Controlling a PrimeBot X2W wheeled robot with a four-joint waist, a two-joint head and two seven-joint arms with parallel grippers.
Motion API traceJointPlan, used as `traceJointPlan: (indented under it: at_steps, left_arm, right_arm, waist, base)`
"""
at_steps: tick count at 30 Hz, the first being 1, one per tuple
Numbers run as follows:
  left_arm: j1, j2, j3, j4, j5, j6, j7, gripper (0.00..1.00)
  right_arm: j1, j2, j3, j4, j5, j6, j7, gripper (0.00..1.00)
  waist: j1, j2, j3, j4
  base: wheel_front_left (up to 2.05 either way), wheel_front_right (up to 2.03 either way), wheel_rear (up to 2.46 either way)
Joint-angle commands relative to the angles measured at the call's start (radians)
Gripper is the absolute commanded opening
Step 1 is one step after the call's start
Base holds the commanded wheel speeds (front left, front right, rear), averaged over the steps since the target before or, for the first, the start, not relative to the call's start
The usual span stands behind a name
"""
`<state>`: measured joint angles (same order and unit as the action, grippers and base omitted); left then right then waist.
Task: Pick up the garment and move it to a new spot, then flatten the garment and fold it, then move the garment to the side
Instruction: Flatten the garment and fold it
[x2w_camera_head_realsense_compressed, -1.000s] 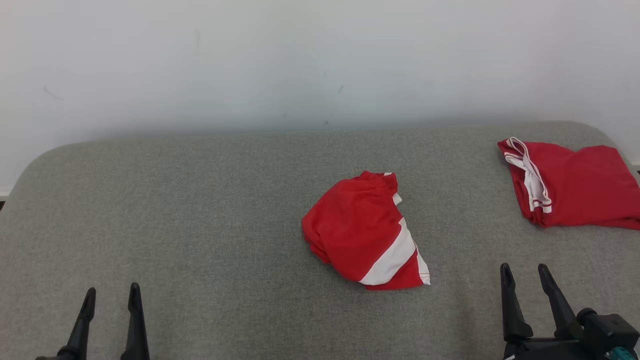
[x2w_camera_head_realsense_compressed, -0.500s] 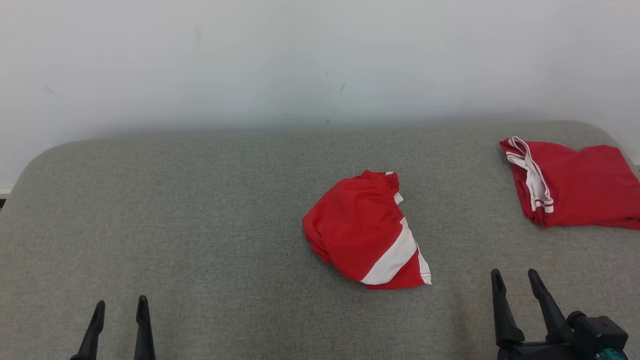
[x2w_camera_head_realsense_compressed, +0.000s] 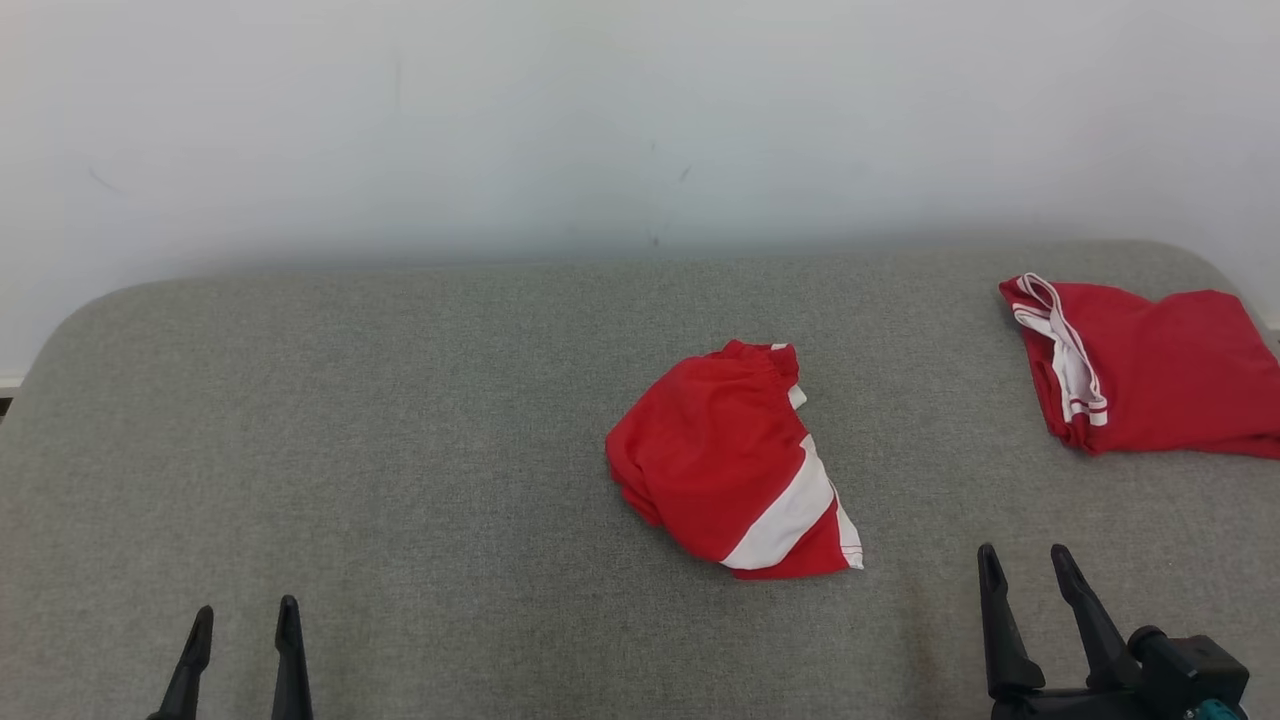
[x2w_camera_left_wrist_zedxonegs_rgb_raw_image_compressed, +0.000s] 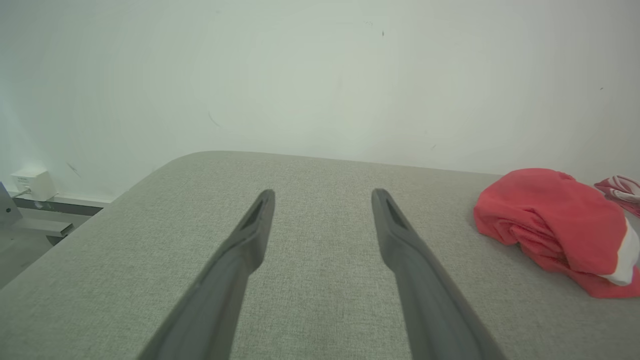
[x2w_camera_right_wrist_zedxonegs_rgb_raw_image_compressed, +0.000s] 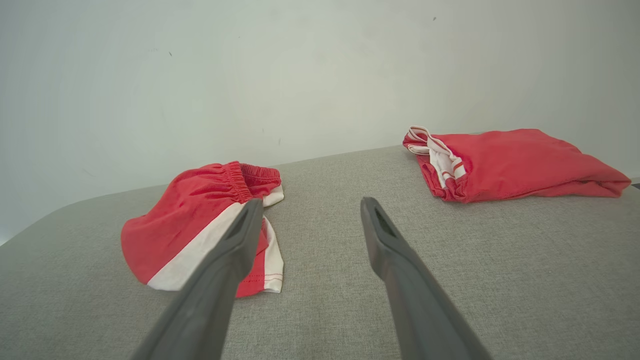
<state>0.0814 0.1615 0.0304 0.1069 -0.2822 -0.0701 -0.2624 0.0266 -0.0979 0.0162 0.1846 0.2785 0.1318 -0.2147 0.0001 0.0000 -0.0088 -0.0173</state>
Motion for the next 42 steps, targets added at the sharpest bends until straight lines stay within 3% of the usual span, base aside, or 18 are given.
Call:
traceJointPlan:
  at_steps: [1, 14, 21, 34, 42]
  left_arm:
    - [-0.002, -0.005, 0.003, 0.003, 0.009, 0.000, -0.003, 1.00]
    - [-0.038, -0.029, -0.010, 0.014, 0.034, -0.022, -0.003, 1.00]
    - [-0.102, -0.044, -0.047, 0.034, 0.047, -0.038, -0.003, 1.00]
    - [-0.175, -0.061, -0.074, 0.069, 0.056, -0.053, -0.003, 1.00]
    - [-0.202, -0.065, -0.078, 0.083, 0.056, -0.059, -0.003, 1.00]
  right_arm:
    - [0.004, -0.005, 0.003, 0.002, 0.005, -0.003, -0.004, 1.00]
    - [-0.194, -0.094, 0.086, 0.106, 0.011, -0.003, 0.029, 1.00]
    - [-0.385, -0.144, 0.138, 0.277, 0.024, -0.003, 0.054, 1.00]
    - [-0.567, -0.160, 0.239, 0.589, 0.085, -0.003, 0.090, 1.00]
    - [-0.609, -0.137, 0.290, 0.720, 0.147, -0.003, 0.097, 1.00]
  waist:
    - [-0.0001, 0.0000, 0.000, 0.000]
    - [-0.0001, 0.0000, 0.028, 0.040]
    - [-0.0001, 0.0000, 0.082, 0.107]
    - [-0.0001, 0.0000, 0.144, 0.195]
    - [-0.0001, 0.0000, 0.168, 0.223]
  base:
    - [0.00, 0.00, 0.00]
    - [0.00, 0.00, 0.00]
    - [0.00, 0.00, 0.00]
    - [0.00, 0.00, 0.00]
    - [0.00, 0.00, 0.00]
